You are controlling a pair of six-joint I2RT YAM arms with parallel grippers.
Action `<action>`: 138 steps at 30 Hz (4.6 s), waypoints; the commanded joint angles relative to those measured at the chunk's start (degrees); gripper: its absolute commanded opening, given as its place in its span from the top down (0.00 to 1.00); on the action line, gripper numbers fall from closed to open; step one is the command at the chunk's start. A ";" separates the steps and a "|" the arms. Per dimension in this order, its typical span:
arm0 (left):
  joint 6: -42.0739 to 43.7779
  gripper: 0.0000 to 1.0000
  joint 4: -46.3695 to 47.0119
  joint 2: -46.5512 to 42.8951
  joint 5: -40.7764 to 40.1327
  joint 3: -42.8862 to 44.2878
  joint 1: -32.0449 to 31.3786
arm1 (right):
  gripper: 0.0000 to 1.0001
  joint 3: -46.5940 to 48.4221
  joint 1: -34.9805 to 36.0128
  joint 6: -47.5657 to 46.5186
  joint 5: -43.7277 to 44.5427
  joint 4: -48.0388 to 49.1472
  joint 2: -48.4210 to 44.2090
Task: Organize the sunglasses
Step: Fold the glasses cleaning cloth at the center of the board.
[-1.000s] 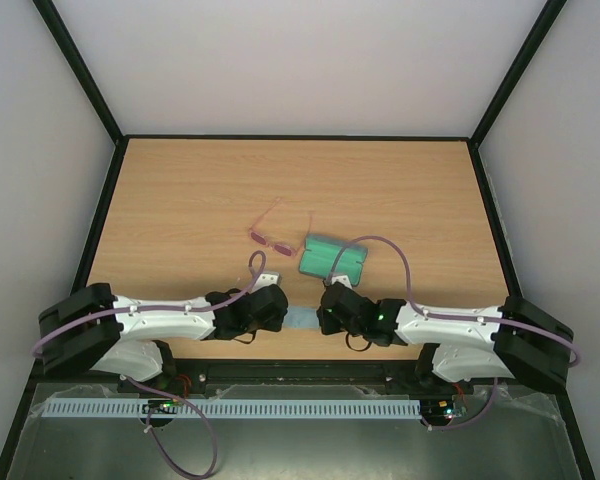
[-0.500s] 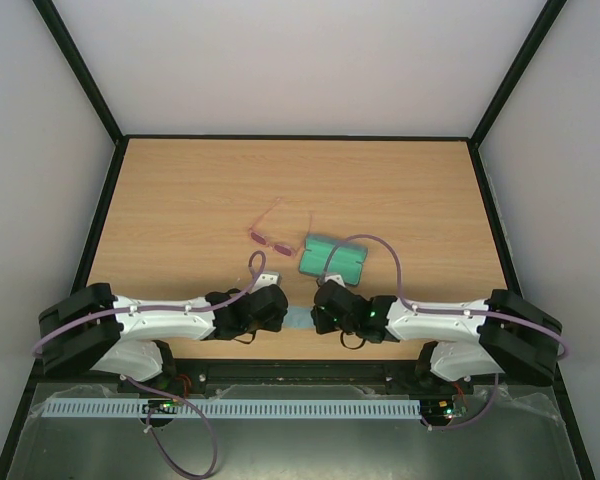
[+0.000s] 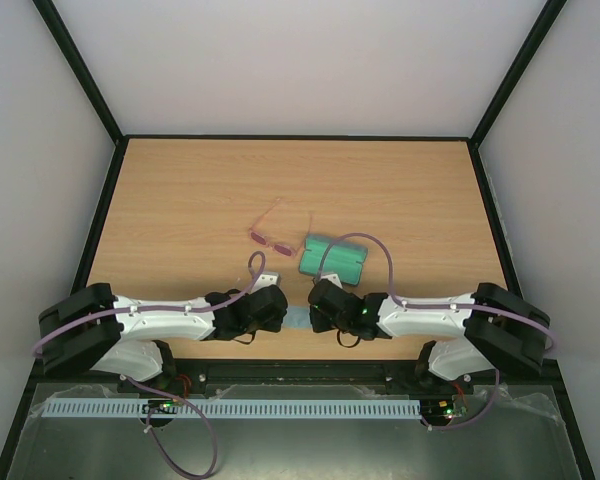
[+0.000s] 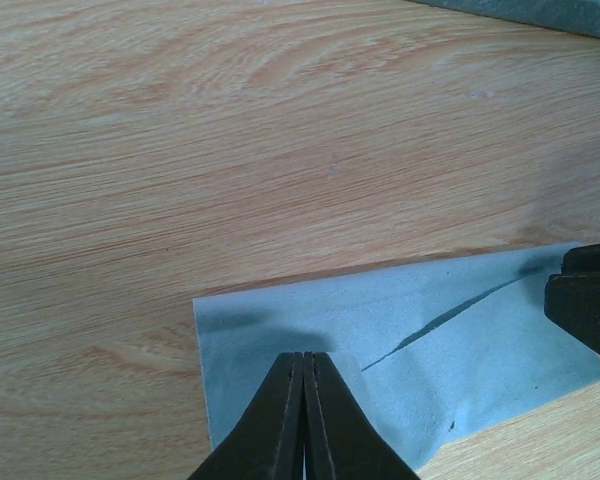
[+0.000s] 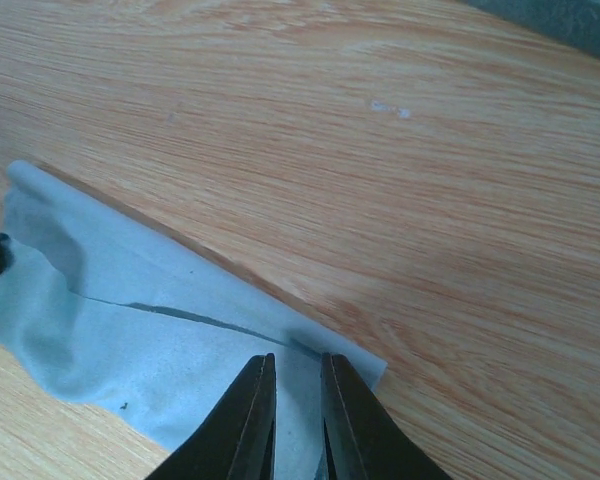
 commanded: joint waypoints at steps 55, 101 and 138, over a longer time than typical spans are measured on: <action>-1.03 0.96 -0.20 1.30 -2.37 0.83 0.55 | 0.94 0.47 0.39 0.70 4.54 -4.58 -2.91; -3.71 0.97 0.70 -2.88 -3.08 -3.23 0.78 | 0.94 -1.65 0.41 1.36 4.49 -3.09 -4.51; -2.28 0.01 -25.12 3.30 -5.96 14.40 3.65 | 0.68 -1.75 0.40 0.12 5.98 -8.18 -10.68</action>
